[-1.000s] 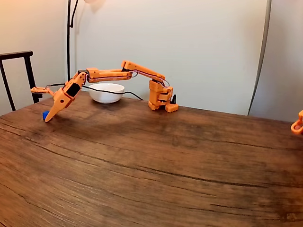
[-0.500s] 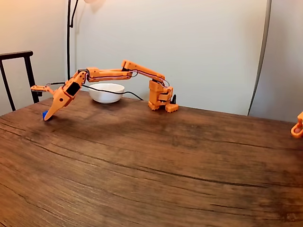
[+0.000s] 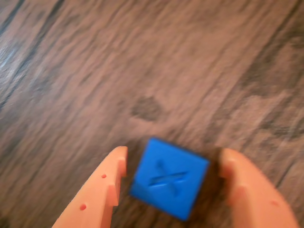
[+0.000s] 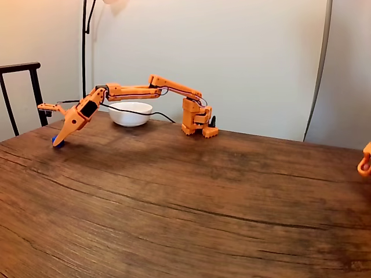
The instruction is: Grasp the cube and drop it in the bowl
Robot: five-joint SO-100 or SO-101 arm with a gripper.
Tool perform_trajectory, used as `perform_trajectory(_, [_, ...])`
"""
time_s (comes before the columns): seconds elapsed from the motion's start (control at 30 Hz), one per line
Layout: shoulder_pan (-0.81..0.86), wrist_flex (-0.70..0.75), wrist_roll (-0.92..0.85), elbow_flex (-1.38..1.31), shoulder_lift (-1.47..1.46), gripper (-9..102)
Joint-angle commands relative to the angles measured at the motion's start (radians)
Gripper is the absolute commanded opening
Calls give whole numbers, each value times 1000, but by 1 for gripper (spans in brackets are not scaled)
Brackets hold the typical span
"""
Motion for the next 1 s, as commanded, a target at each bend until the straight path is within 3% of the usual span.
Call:
perform_trajectory(0.0, [-14,5,-23,-2,-12,18])
perform_trajectory(0.3, [-14,14,-35,0,-12,17])
perform_trajectory(0.47, [-14,14,-34,0,-12,4])
perform_trajectory(0.83, [-14,14,-8,-5,3,5])
perform_trajectory(0.97, [-11,57,58,-132,5,4])
